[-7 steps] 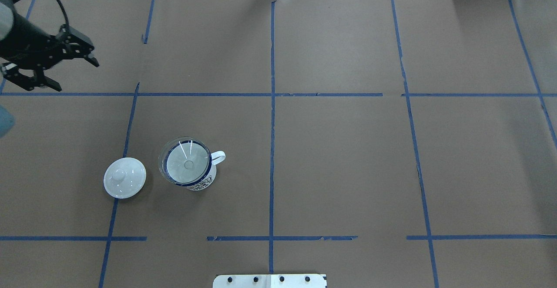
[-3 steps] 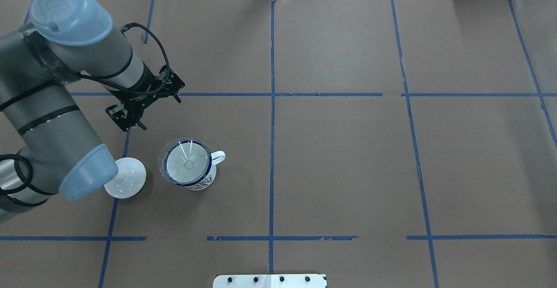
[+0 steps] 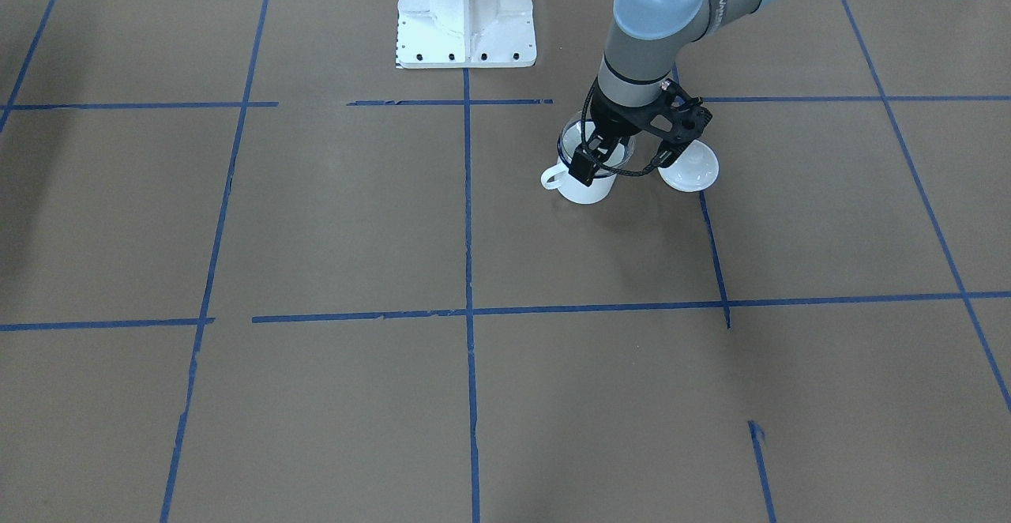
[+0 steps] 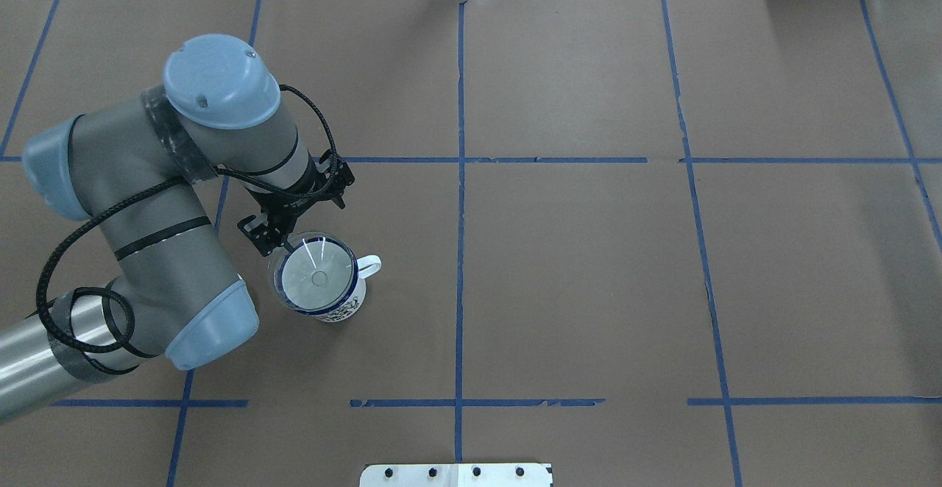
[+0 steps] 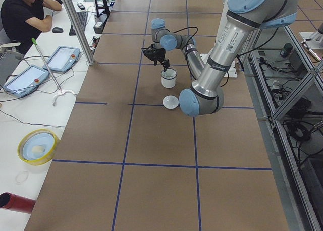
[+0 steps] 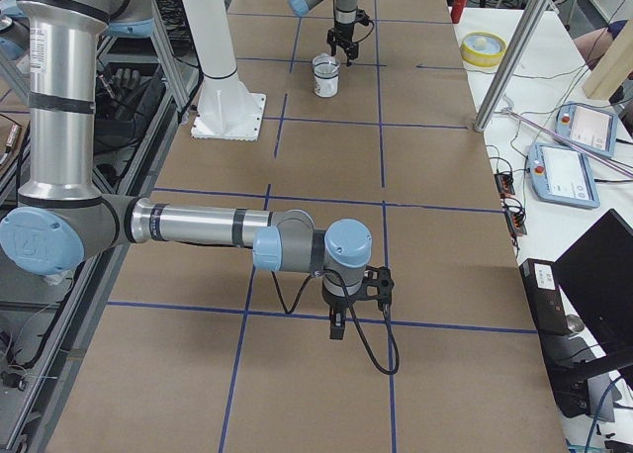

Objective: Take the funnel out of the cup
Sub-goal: 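Move the left gripper over the clear funnel in the white mug, then lower the left gripper and close it on the funnel stem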

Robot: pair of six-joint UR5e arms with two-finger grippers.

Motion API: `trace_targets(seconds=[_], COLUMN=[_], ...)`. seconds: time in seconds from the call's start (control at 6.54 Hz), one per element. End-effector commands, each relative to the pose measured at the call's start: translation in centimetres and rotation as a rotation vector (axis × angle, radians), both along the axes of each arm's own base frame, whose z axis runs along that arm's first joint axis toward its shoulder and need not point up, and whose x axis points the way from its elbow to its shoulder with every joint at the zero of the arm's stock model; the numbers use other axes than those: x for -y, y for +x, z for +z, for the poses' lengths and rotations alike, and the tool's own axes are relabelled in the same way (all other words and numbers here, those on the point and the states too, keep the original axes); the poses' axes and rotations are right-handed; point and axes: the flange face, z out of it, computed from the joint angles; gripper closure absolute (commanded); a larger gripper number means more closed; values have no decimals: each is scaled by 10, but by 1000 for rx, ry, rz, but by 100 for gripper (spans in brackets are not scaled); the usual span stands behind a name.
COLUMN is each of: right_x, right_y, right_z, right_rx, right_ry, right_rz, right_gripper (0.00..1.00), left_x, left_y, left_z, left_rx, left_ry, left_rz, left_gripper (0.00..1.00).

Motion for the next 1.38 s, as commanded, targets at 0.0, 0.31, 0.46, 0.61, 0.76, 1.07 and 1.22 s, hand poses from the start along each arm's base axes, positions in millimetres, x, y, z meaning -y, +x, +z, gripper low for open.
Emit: trace_targets(seconds=[0.0, 0.31, 0.46, 0.61, 0.76, 1.07, 1.22], right_x=[0, 0, 0, 0, 0, 0, 0], right_y=[0, 0, 0, 0, 0, 0, 0], right_z=[1, 0, 0, 0, 0, 0, 0], right_rx=[0, 0, 0, 0, 0, 0, 0], right_ry=[-1, 0, 0, 0, 0, 0, 0], right_rz=[0, 0, 0, 0, 0, 0, 0], right_gripper=[0, 0, 0, 0, 0, 0, 0], left_x=[-17, -19, -18, -18, -18, -16, -16], left_y=[26, 28, 28, 28, 28, 29, 29], left_z=[6, 3, 2, -1, -1, -6, -6], left_rx=[20, 16, 14, 10, 10, 11, 11], left_ry=[-21, -36, -35, -31, -25, -10, -10], left_rz=[23, 8, 6, 7, 3, -5, -3], left_gripper=[11, 29, 35, 39, 39, 40, 43])
